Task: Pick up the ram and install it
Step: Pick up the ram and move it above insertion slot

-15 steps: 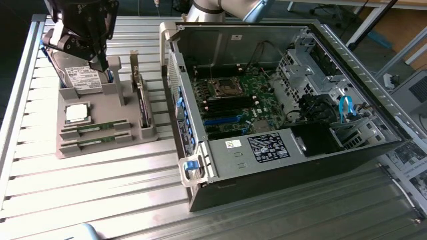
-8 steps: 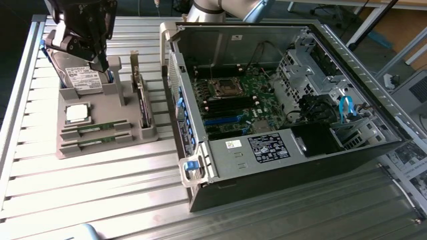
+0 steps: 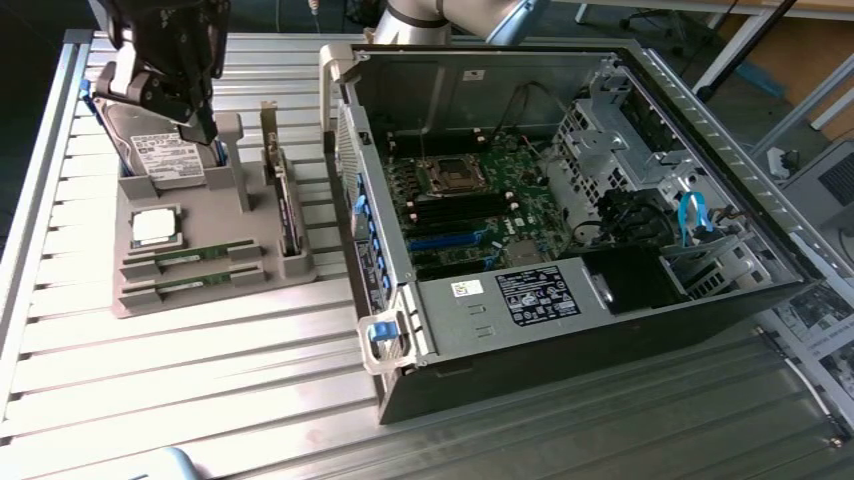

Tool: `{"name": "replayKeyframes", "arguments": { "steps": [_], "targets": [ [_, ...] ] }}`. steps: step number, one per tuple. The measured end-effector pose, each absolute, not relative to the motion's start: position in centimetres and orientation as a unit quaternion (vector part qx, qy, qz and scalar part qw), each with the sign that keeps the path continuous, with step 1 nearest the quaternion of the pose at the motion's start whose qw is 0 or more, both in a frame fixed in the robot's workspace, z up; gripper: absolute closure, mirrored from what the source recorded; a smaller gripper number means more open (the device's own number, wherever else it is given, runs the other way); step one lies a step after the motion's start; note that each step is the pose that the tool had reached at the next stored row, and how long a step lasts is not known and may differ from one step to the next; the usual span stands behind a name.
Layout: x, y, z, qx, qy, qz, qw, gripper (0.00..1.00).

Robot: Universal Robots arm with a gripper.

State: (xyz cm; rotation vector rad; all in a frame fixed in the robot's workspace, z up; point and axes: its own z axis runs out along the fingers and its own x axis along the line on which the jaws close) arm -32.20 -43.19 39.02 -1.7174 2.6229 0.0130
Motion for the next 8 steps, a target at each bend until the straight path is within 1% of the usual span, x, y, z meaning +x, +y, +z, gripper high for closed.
{"name": "replayKeyframes", "arguments": {
  "steps": [8],
  "targets": [
    [-32.19, -43.19, 39.01, -0.57, 0.822, 0.003, 0.002, 0.89]
  ]
}}
